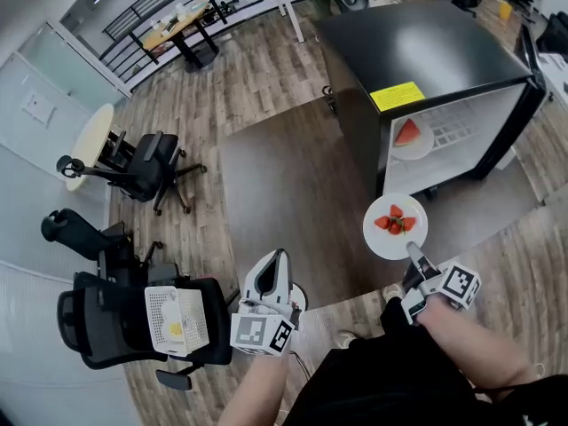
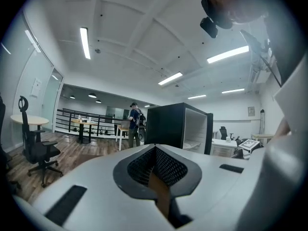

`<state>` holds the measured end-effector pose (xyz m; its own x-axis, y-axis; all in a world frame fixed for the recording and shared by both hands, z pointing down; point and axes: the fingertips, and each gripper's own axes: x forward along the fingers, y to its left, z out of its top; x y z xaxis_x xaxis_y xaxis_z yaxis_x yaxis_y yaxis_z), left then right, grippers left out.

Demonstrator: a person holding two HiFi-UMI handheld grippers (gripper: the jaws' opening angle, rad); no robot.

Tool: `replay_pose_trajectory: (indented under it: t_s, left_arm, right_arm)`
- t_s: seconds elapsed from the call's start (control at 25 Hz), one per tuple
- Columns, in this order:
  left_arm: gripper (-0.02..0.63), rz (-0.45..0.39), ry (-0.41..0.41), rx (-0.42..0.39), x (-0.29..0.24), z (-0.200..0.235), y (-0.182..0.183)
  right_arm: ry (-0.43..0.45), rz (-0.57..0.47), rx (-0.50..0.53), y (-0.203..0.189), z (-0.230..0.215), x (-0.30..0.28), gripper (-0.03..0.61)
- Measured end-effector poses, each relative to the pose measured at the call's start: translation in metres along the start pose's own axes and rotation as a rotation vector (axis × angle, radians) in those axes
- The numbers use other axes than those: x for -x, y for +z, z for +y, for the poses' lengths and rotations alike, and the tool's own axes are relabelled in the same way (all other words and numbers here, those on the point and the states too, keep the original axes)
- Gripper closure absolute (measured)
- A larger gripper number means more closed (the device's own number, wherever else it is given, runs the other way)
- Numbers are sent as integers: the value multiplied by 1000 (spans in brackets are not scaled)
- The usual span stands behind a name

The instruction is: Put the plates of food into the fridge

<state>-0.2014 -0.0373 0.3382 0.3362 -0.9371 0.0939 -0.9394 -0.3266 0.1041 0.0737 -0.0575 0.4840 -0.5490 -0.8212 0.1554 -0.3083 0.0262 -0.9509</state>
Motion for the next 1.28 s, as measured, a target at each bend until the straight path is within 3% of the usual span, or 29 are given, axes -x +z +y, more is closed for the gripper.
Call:
replay_pose_trajectory:
  t_s: [0.32,0.76,1.28]
  left_arm:
    - [611,-16,-59,-41,-43,-28,20]
    - [611,-40,-96,-68,-94,-66,32]
    - [611,-49,-49,-62,-136,-95,41]
  right_arm:
    - [-51,-72,8,62,-11,5,562]
    - [-27,-182,-16,153,-17,10,562]
    - [-29,-198,-3,231,-25,0,562]
